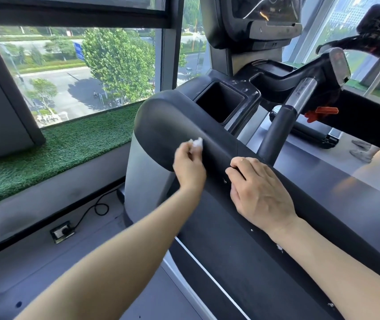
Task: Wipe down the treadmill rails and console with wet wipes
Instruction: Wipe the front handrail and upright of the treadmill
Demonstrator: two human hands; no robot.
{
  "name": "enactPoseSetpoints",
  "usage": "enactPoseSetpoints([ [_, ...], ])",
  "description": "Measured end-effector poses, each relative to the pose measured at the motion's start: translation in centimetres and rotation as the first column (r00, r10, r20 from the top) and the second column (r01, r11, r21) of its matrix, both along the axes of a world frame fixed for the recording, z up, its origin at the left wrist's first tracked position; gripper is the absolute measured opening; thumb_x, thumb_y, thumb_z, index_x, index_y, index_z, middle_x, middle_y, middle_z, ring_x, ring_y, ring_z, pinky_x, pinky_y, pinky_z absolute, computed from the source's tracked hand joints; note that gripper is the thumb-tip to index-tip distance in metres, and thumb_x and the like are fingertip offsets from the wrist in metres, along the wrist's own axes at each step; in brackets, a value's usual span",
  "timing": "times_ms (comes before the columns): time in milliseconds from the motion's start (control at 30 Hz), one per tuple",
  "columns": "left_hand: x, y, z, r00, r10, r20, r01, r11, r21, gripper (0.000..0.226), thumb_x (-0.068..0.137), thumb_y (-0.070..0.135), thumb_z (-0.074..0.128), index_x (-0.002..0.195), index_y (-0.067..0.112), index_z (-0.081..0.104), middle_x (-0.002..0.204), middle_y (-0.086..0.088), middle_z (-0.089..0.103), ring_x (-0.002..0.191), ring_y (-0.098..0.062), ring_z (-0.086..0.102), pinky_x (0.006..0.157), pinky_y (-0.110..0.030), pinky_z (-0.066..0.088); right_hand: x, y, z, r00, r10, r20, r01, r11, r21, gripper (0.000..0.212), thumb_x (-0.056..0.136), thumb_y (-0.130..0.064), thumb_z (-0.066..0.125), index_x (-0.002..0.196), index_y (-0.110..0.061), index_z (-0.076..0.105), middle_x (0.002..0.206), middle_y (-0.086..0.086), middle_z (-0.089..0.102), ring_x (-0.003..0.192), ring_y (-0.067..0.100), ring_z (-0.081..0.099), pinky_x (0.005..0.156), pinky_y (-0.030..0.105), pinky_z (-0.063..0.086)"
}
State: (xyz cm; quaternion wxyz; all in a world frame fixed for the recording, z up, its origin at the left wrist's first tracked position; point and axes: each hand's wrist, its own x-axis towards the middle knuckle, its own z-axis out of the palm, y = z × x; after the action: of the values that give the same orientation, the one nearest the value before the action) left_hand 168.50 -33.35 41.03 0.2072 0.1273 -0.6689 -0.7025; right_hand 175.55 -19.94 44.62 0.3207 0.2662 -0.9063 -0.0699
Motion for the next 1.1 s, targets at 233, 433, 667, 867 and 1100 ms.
enactPoseSetpoints([
  [233,-2.1,-1.4,-0.8,0.993,0.05,0.107,-0.057,0.996,0.07,0.03,0.095,0.036,0.052,0.077,0.012,0.051,0.067,0.003,0.049,0.063,-0.013,0.042,0.064,-0.028,0.041,-0.1,0.0,0.0,1.0,0.002,0.006,-0.002,1.0,0.006,0.018,0.073,-0.003,0.065,0.091,-0.006,0.064,0.104,0.008,0.058,0.098,0.025,0.047,0.088,0.033,0.037],
  [433,2.0,1.6,-3.0,0.995,-0.088,0.037,0.086,0.994,0.072,0.014,0.095,0.025,0.054,0.084,0.018,0.055,0.076,-0.003,0.053,0.072,-0.012,0.047,0.071,-0.026,0.04,-0.1,0.0,-0.1,1.0,-0.001,0.012,0.0,1.0,0.021,0.016,0.076,-0.006,0.063,0.092,-0.007,0.064,0.105,0.009,0.058,0.099,0.027,0.05,0.089,0.034,0.039],
  [667,-3.0,-2.1,-1.1,0.997,0.035,0.075,-0.041,0.996,0.074,0.033,0.094,0.04,0.052,0.079,0.011,0.052,0.068,0.005,0.048,0.064,-0.012,0.043,0.064,-0.022,0.041,-0.1,0.0,-0.1,1.0,0.004,0.004,-0.004,1.0,0.02,0.016,0.078,-0.007,0.054,0.091,-0.008,0.063,0.103,0.008,0.057,0.097,0.026,0.05,0.089,0.033,0.039],
  [867,3.3,2.3,-3.2,0.991,-0.132,-0.027,0.134,0.985,0.108,0.011,0.095,0.027,0.056,0.091,0.017,0.058,0.073,0.005,0.052,0.067,-0.011,0.047,0.066,-0.023,0.041,-0.2,0.0,-0.1,1.0,0.006,0.008,-0.007,0.999,0.037,0.016,0.077,-0.007,0.056,0.092,-0.007,0.063,0.104,0.009,0.058,0.099,0.026,0.047,0.09,0.034,0.038],
  [1100,-5.1,-3.7,-1.8,0.986,0.056,0.154,-0.078,0.987,0.143,0.016,0.097,0.031,0.051,0.088,0.018,0.054,0.071,0.005,0.052,0.067,-0.014,0.049,0.066,-0.029,0.043,-0.1,0.0,-0.1,1.0,0.009,0.006,-0.009,0.999,0.04,0.015,0.077,-0.005,0.057,0.091,-0.007,0.063,0.103,0.008,0.057,0.099,0.025,0.045,0.091,0.033,0.037],
])
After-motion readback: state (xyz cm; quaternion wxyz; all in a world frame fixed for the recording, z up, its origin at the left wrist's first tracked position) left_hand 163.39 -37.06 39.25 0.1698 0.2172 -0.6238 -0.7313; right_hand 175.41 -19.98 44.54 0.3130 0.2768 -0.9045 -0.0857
